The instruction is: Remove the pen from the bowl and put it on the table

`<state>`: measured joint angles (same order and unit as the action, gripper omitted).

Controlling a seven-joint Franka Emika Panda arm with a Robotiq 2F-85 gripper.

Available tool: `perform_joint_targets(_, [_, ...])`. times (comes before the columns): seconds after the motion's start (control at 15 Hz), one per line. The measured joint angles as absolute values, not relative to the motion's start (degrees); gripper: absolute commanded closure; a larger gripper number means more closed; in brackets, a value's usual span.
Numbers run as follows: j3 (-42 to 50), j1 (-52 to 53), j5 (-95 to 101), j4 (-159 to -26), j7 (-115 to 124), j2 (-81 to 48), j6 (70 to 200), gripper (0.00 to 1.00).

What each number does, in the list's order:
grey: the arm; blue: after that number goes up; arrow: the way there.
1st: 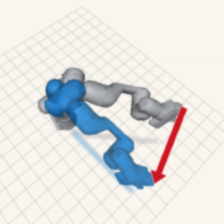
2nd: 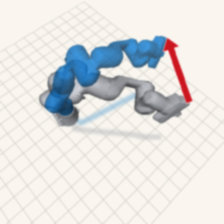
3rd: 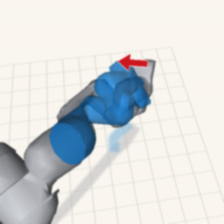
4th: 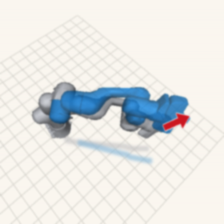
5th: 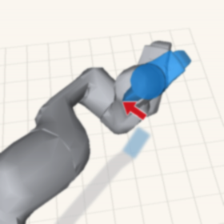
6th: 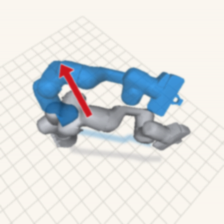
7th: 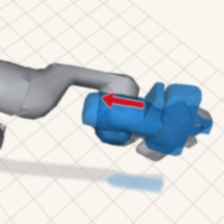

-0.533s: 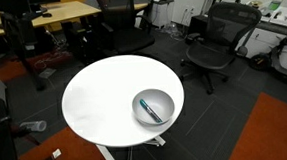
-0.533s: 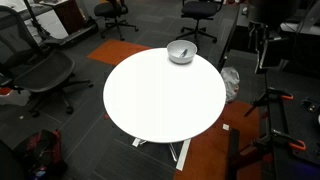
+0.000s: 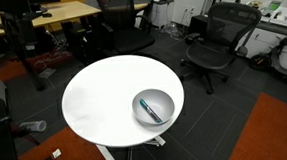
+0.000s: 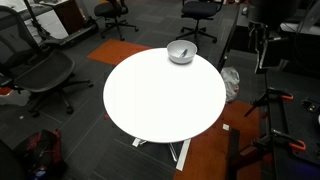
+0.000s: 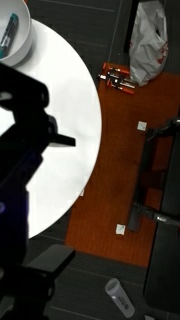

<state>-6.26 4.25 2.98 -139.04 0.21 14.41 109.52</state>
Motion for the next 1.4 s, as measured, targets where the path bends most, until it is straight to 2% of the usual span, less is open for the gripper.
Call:
perform_joint_targets(0.47, [-3.33, 3.66, 0.95, -137.92, 0.64, 14.33, 114.99, 0.0])
perform_joint_targets(1.4, [3.48, -3.26, -10.15, -132.08, 16.89, 6.97, 136.51, 0.0])
